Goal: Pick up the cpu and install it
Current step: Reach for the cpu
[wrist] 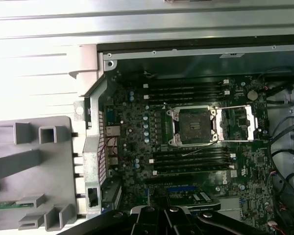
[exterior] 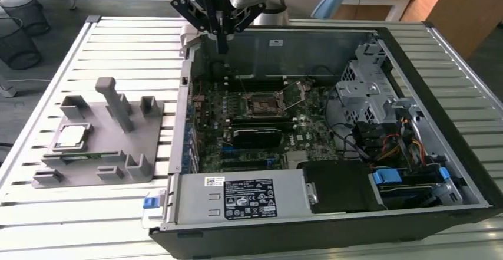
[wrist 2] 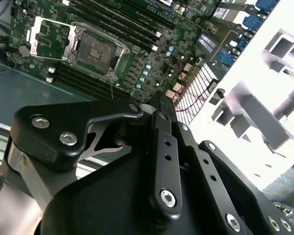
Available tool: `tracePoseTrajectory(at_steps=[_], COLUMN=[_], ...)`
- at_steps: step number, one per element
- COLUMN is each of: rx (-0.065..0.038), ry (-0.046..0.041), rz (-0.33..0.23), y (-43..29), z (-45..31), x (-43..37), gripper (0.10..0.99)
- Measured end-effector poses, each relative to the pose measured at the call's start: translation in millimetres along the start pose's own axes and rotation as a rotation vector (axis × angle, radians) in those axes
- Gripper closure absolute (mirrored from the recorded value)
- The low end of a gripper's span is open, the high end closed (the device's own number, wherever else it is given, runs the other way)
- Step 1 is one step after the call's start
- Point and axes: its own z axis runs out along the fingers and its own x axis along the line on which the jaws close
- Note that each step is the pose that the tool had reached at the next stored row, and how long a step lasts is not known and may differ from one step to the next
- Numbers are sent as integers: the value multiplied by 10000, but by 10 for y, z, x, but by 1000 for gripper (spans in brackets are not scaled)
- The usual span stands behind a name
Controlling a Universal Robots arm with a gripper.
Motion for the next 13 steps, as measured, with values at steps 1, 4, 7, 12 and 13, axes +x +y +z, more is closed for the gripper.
tracePoseTrajectory(at_steps=[1, 4, 7, 12, 13], rx=[1, 0, 0, 1, 0], ry=[1, 0, 1, 0, 0], rz=[0, 0, -1, -1, 0], y=[-1, -2, -4, -7, -7], z=[-1, -1, -1, -1, -1], x=[7, 30, 50, 86, 94], gripper=[980, 980, 980, 980, 980])
